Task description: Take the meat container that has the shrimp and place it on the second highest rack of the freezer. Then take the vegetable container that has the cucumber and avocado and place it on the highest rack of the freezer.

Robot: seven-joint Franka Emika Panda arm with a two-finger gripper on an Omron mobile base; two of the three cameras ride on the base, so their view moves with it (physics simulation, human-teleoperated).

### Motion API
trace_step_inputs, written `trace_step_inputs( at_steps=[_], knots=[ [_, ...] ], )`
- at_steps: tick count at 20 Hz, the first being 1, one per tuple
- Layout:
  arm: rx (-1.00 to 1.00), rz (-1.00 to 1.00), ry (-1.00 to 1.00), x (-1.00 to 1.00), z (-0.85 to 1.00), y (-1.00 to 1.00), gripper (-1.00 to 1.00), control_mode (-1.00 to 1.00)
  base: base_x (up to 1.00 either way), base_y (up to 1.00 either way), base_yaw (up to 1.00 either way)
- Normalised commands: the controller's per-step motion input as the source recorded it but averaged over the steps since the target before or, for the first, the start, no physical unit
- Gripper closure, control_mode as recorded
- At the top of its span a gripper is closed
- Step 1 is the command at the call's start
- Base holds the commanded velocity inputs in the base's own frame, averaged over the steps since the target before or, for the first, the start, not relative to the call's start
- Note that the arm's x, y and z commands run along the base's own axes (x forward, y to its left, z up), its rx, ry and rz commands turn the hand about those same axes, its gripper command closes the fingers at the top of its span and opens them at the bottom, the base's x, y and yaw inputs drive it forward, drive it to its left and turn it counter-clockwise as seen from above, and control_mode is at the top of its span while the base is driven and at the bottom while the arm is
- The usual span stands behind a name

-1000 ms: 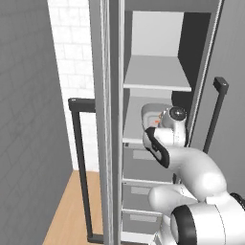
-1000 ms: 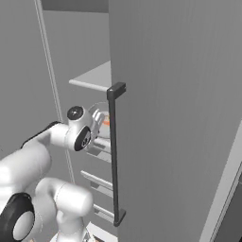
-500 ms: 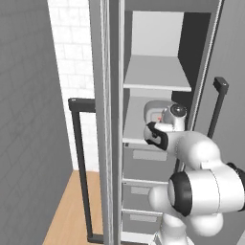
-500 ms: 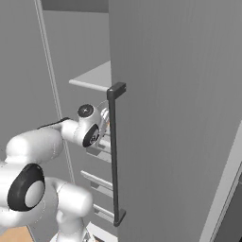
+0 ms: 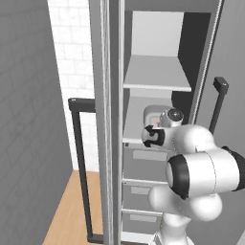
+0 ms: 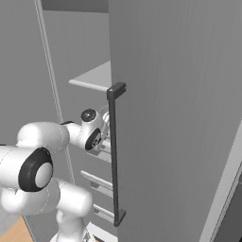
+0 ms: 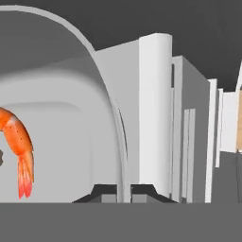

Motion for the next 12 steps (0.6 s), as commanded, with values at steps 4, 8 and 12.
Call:
trace_step_inputs(
  at_steps=[4, 8, 12],
  knots=[
    [0.00, 0.00, 0.00, 0.26, -0.12, 0.00, 1.00, -1.00, 0.00, 0.00, 0.00],
    [0.00, 0.00, 0.00, 0.39, -0.11, 0.00, 1.00, -1.00, 0.00, 0.00, 0.00],
    [0.00, 0.00, 0.00, 0.37, -0.10, 0.00, 1.00, -1.00, 0.00, 0.00, 0.00]
  ],
)
